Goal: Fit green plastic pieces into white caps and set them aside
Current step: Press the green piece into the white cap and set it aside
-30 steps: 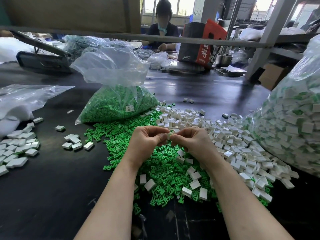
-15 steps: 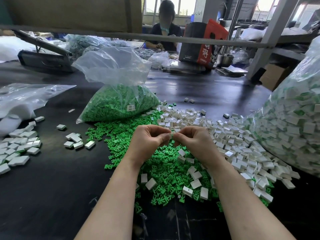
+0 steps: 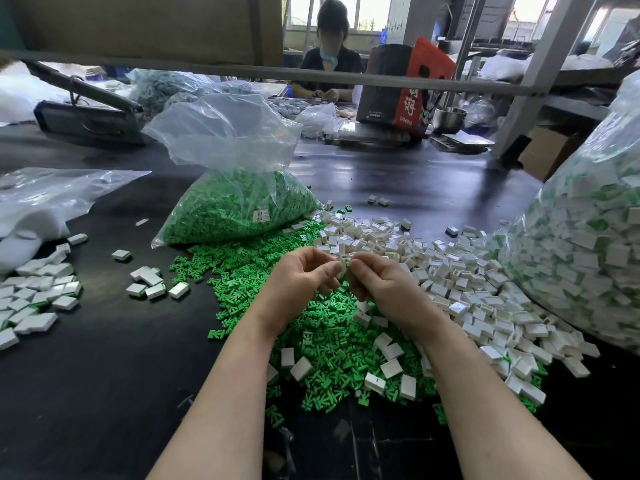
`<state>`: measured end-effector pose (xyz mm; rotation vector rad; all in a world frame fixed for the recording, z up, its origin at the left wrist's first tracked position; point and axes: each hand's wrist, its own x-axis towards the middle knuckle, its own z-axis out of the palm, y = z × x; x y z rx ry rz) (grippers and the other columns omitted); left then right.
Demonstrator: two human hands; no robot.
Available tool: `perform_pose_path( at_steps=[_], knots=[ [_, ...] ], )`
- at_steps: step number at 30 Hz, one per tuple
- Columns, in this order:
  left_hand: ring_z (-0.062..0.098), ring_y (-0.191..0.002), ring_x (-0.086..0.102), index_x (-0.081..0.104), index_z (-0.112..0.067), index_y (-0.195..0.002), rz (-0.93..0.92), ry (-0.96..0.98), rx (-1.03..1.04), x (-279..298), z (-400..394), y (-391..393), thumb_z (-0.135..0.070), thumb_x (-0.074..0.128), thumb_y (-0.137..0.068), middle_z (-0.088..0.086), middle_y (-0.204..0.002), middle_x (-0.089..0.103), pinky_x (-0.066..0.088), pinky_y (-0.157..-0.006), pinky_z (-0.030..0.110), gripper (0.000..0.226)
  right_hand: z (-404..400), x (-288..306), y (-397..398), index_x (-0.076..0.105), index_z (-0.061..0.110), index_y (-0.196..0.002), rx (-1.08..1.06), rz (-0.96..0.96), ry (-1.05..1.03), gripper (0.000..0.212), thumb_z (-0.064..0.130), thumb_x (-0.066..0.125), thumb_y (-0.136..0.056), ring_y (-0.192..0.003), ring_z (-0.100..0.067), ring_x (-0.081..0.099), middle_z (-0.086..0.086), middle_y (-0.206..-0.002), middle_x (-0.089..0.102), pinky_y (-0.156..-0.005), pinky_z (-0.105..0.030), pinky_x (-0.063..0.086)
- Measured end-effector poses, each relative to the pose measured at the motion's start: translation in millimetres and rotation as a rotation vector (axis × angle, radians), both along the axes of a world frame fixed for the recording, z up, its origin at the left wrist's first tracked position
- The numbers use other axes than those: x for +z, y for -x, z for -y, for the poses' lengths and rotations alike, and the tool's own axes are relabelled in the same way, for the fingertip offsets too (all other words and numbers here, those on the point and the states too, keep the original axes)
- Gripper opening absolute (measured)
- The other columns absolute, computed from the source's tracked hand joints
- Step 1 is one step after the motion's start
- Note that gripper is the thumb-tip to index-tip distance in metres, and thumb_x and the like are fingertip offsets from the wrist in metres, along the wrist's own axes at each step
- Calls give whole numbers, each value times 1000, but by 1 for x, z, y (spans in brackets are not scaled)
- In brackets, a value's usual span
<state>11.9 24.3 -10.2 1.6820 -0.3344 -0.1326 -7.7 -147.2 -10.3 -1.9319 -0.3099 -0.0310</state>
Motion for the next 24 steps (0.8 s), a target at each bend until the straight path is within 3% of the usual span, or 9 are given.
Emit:
perform_pose_path(
  at_steps=[4,11,16,24],
  knots=[
    [4,-53,48,57,-7,-83,-35,-62,-136,2,5,6,-18,42,-104,-3,-62,57,37,-50,12,28,2,-4,-2,60,0,-94,14,-50,-57,26,21,47,-103,-62,-14,44,0,-66,49,-58,-26,38],
    [1,-48,40,52,-12,-78,-42,-71,-158,3,9,9,-17,40,-105,-7,-59,47,33,-48,12,30,3,-7,-5,58,-8,-98,33,-104,-118,26,15,47,-103,-52,-7,40,6,-59,48,-48,-15,34],
    [14,-62,39,55,-8,-86,-40,-135,-155,-1,9,6,-21,41,-105,-3,-66,46,33,-58,23,26,2,-5,-4,60,-3,-92,41,-92,-98,24,15,48,-103,-51,-4,39,12,-56,47,-48,-14,34],
    [2,-55,41,52,-14,-79,-38,-151,-165,1,7,7,-17,41,-105,-6,-66,46,35,-55,12,28,1,-2,-2,63,21,-82,49,-88,-32,24,17,51,-102,-54,-2,42,14,-56,50,-51,-14,36]
  ],
)
